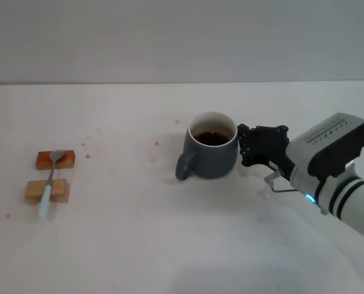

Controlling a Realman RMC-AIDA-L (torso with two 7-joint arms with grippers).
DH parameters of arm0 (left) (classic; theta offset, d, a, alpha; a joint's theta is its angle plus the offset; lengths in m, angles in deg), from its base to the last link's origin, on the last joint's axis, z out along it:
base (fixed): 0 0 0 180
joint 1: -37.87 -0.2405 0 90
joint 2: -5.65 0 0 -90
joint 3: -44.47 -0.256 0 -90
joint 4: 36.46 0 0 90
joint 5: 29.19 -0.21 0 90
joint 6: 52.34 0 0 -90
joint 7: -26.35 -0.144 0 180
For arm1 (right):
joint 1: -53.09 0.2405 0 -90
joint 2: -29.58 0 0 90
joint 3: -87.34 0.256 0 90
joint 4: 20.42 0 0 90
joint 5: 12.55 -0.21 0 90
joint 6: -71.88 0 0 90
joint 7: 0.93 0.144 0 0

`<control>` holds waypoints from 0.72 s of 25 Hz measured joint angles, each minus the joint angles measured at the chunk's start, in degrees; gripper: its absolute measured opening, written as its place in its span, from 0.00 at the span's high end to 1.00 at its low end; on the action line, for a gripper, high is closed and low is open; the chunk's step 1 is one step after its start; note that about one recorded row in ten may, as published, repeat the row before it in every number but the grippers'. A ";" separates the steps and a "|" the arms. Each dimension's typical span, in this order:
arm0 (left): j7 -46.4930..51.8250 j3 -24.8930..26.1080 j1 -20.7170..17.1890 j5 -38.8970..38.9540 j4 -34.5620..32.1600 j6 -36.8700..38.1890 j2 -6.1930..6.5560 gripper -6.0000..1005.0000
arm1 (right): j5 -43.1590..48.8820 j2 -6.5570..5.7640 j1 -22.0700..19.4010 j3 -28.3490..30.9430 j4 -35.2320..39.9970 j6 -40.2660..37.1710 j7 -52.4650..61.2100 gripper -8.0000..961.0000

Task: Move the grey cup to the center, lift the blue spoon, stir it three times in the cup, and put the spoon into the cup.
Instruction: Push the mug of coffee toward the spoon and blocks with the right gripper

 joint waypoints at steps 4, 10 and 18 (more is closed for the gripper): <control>0.00 0.00 -0.07 0.00 0.00 0.38 0.00 0.17 | 0.00 0.02 0.57 -0.15 -1.52 1.75 0.14 0.96; 0.00 0.00 -0.15 0.01 0.00 1.00 0.04 0.17 | -0.09 0.02 1.23 -2.63 -2.71 2.75 3.00 0.96; 0.00 -0.16 -0.17 0.01 0.00 1.17 0.09 0.17 | -0.16 0.02 1.97 -3.88 -3.16 2.80 4.50 0.96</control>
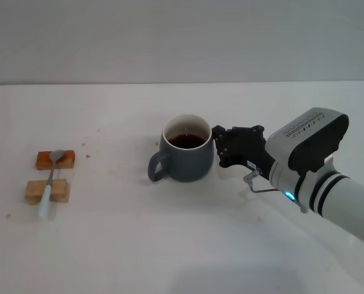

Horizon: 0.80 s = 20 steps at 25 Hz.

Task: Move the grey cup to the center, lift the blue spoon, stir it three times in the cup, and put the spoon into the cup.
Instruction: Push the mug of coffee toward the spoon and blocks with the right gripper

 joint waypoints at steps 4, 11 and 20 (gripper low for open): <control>0.00 -0.20 0.01 0.00 0.00 0.07 0.00 0.17 | 0.00 -0.28 0.79 0.69 1.49 1.66 -0.14 0.96; 0.06 -0.28 0.01 0.00 0.02 0.87 -0.03 0.17 | 0.41 -0.54 2.61 0.68 3.54 2.16 -0.30 0.96; 0.09 -0.02 -0.26 0.00 0.70 0.88 -0.07 0.17 | 3.34 -0.53 4.49 0.51 3.84 2.32 -0.40 0.96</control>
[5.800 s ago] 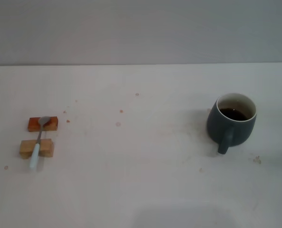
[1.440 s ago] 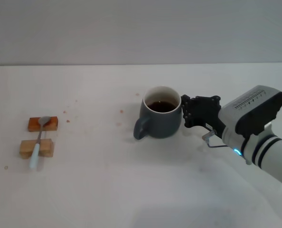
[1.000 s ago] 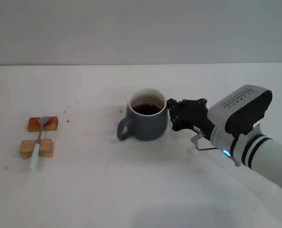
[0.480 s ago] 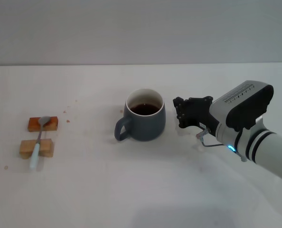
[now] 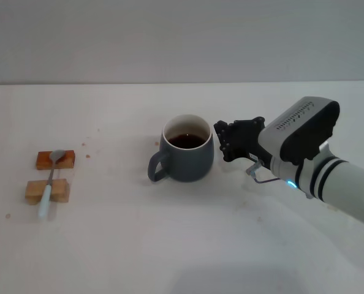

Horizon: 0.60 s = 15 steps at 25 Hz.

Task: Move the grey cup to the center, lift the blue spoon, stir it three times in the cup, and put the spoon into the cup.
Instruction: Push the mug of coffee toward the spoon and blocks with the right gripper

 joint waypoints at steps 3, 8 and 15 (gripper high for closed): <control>0.00 0.03 -0.05 0.00 0.01 0.00 -0.03 0.17 | 0.54 0.00 0.91 -0.19 -0.01 0.85 -0.02 0.96; 0.00 0.07 -0.09 0.05 0.10 0.00 -0.10 0.17 | 2.52 0.08 1.60 -0.35 -0.82 2.32 -0.04 0.96; 0.00 0.10 -0.09 0.25 0.57 0.10 -0.10 0.17 | 2.66 0.23 1.67 -2.43 -2.74 3.44 0.30 0.96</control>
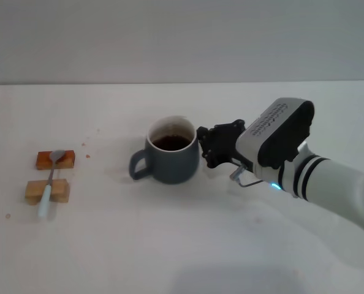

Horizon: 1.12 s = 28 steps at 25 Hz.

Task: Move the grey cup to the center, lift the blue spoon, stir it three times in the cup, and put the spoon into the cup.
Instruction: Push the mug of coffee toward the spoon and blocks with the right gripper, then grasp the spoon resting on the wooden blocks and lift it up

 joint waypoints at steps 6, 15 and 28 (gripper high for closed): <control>-0.01 0.00 0.01 -0.16 0.13 0.05 0.00 0.17 | -0.35 0.09 -0.42 1.43 -0.04 0.17 0.00 0.96; 0.01 -1.17 -1.42 -1.35 0.13 -0.06 0.20 0.17 | -0.45 -0.55 -1.65 17.15 6.68 -4.78 -4.82 0.96; 7.01 -2.21 -3.70 -13.80 0.15 -3.84 3.18 0.17 | -0.26 -1.46 -5.50 33.68 8.27 -8.72 -12.39 0.95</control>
